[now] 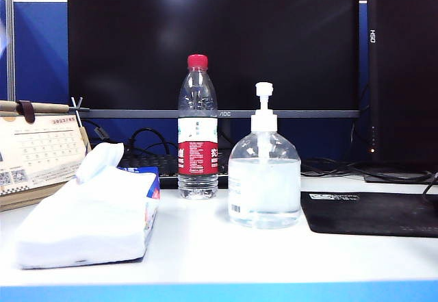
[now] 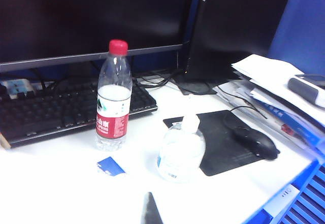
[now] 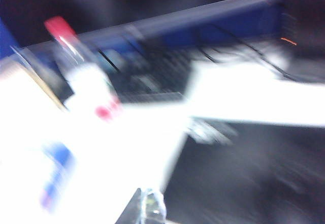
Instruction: Pull out a tissue from the tissue dispenser, then press the switch of the alcohol sanitizer bottle to drop some sanitizer on the paper tissue, and finally place the treated tissue on the table.
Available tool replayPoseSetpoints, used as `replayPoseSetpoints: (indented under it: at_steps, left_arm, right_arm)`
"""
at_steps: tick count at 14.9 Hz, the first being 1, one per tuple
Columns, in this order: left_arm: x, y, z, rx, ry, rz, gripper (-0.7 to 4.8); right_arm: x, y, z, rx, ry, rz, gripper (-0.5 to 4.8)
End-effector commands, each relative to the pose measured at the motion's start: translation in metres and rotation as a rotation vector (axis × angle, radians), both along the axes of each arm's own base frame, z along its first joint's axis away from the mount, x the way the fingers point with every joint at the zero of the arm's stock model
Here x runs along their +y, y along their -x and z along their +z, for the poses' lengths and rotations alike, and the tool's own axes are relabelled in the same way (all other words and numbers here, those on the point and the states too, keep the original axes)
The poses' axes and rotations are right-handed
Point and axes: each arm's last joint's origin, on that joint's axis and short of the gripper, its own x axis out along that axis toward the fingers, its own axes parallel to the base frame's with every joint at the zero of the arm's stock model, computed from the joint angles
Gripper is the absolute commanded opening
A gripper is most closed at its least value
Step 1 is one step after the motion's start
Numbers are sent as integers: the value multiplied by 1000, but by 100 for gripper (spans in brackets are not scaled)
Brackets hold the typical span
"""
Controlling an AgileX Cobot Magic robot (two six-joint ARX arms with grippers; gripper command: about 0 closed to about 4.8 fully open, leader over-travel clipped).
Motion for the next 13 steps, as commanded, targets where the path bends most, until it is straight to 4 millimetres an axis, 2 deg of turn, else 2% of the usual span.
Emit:
replayPoseSetpoints:
  at_steps: [1, 3, 4, 7, 8, 10, 13]
  left_arm:
    - [-13, -15, -19, 8, 116, -3, -5]
    - [-23, -28, -53, 63, 93, -1, -5]
    - [-25, -31, -63, 91, 96, 0, -5]
    - [-32, -39, -95, 150, 100, 4, -5]
    - [-33, -41, -104, 166, 88, 6, -5]
    - [-34, -42, -120, 238, 60, 20, -5]
    - [-34, -42, -120, 236, 64, 12, -4]
  right_arm:
    - [8, -14, -12, -61, -148, 13, -5]
    - [14, -26, -43, 2, -180, 25, -5]
    - [16, -28, -51, 18, -180, 39, -5]
    - [22, -38, -93, 93, -146, 57, -5]
    - [22, -38, -101, 133, -113, 52, -5]
    - [22, -38, -100, 130, -110, 58, -5]
    - [24, -38, -100, 141, -135, 104, -5]
